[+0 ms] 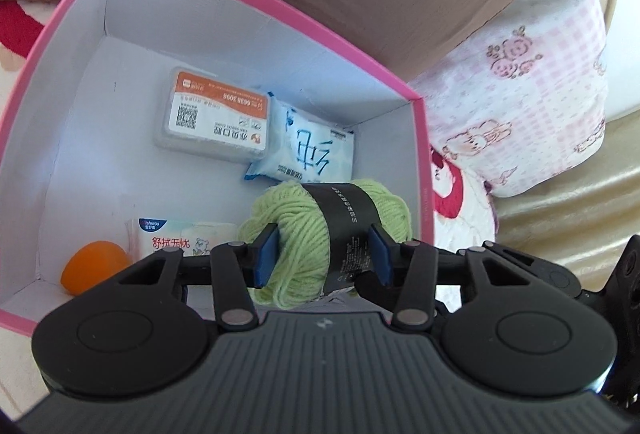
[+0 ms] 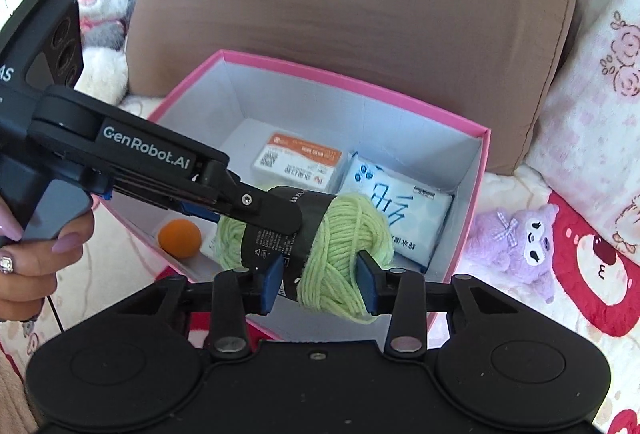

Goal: Organize objects
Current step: 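Lower the yarn ball into the pink box beside the wipe packs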

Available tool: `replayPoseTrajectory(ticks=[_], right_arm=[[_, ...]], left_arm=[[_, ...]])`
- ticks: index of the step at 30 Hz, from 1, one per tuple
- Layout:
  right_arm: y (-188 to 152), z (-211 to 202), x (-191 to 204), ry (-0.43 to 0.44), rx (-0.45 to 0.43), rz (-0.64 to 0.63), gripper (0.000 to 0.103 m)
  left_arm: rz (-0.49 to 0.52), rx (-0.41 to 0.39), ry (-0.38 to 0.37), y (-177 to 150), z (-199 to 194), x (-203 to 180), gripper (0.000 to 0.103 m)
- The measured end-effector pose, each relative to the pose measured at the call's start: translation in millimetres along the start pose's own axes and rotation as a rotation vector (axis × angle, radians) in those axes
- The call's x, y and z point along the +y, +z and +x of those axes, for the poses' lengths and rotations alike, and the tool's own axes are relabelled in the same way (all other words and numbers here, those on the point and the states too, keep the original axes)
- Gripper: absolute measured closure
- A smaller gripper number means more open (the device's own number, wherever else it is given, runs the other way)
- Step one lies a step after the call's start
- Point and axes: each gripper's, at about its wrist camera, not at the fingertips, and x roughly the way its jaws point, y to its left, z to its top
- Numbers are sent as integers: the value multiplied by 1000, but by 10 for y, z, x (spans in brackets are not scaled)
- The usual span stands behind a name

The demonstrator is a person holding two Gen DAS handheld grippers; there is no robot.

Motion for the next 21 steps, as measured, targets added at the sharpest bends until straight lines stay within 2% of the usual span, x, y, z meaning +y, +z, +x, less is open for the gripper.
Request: replayPoseTrajectory(ticks=[7,9,11,15,21], right_arm=[[8,68,49,-34,27,-41,58],[1,69,54,-25,35,-49,58],[-6,59,68,-1,45,-49,59],[-14,74,78,-13,49,-61,59],[-48,-4,-99,26,40,9,59]], left_arm=[[6,35,-4,-33,112,27,59],[2,38,-16,-35,133,41,66],[-14,51,-54,-34,160,51,67],[41,32,24,-61,200,-4,68],[63,47,79,-130,331,-15,69]])
